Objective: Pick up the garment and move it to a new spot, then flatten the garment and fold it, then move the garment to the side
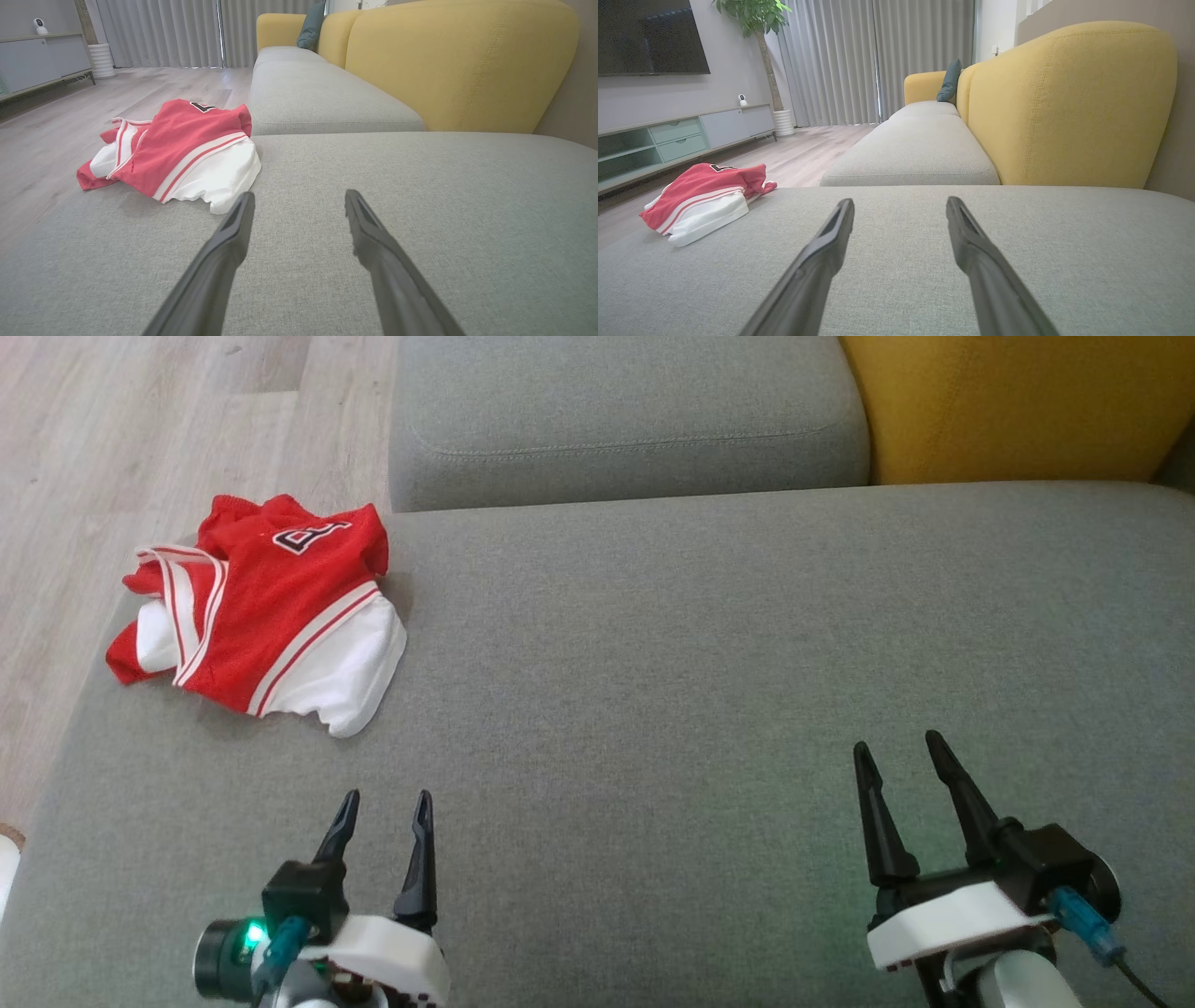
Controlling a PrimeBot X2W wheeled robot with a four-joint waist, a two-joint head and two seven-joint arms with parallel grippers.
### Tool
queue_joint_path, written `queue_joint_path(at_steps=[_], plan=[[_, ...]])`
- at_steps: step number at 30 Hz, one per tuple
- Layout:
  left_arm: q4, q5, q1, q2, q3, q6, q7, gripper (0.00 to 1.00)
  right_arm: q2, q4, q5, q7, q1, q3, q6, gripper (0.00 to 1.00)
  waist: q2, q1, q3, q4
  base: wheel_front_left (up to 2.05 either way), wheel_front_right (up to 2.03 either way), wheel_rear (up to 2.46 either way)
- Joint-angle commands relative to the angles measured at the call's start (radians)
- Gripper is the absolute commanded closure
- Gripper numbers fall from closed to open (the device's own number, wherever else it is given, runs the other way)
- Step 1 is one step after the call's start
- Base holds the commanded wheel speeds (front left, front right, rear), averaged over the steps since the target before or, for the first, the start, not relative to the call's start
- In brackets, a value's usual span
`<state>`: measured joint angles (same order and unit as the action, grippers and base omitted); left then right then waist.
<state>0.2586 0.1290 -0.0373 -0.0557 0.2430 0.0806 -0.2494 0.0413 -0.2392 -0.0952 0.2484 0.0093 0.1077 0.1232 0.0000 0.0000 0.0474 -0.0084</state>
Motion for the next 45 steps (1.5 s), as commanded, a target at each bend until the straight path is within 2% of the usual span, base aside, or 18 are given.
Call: queue_joint_path(at_steps=[1,14,19,24,36,42,45], plan=[[-0.029,0.003,0.035,0.003,-0.039,0.005,-0.012,0.00,0.009,0.033,0.001,0.013,-0.040,0.019,0.008,0.00,0.0000,0.0000,0.000,0.000,0.00,0.00,0.00],[-0.027,-0.003,0.036,0.005,-0.046,0.005,-0.012,0.00,0.009,0.033,0.001,0.013,-0.040,0.015,0.008,0.00,0.0000,0.0000,0.000,0.001,0.00,0.00,0.00],[-0.028,-0.004,0.041,0.005,-0.049,0.006,-0.012,0.00,0.009,0.040,0.004,0.013,-0.036,0.010,0.008,0.00,0.0000,0.0000,0.001,0.023,0.00,0.00,0.00],[-0.036,-0.010,0.048,0.005,-0.053,0.005,-0.012,0.00,0.009,0.054,0.000,0.013,-0.028,0.004,0.008,0.00,0.0000,0.0000,0.003,0.096,0.00,0.00,0.00],[-0.054,-0.029,0.049,0.000,-0.081,-0.002,-0.012,0.00,0.009,0.064,-0.020,0.013,-0.025,0.013,0.008,0.00,0.0000,0.0000,0.001,0.343,0.00,0.00,0.00],[-0.063,-0.032,0.042,-0.005,-0.106,-0.004,-0.012,0.00,0.009,0.064,-0.021,0.013,-0.031,0.019,0.008,0.00,0.0000,0.0000,-0.004,0.413,0.00,0.00,0.00],[-0.067,-0.033,0.041,-0.005,-0.113,-0.004,-0.012,0.00,0.009,0.063,-0.021,0.013,-0.034,0.020,0.008,0.00,0.0000,0.0000,-0.006,0.419,0.00,0.00,0.00]])
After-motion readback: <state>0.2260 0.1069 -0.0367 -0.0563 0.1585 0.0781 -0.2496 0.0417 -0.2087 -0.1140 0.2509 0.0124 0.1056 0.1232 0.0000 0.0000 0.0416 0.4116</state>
